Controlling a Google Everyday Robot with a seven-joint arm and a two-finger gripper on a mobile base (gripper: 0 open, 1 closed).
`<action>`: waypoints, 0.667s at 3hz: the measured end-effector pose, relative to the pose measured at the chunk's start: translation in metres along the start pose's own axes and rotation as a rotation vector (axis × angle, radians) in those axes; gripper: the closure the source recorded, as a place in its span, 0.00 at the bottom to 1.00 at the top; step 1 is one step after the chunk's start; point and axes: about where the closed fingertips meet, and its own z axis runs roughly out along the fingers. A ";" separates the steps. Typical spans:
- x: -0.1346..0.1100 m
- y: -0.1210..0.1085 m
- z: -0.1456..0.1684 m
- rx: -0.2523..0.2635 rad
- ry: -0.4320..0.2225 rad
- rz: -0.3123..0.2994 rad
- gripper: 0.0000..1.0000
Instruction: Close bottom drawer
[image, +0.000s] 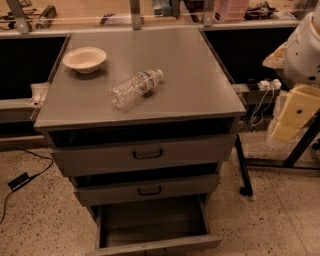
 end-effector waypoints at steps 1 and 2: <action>0.000 0.000 0.000 0.000 0.000 0.000 0.00; -0.004 0.006 0.038 -0.051 -0.041 -0.036 0.00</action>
Offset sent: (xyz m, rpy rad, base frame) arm 0.0195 0.0323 -0.1249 0.1303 0.1293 0.1837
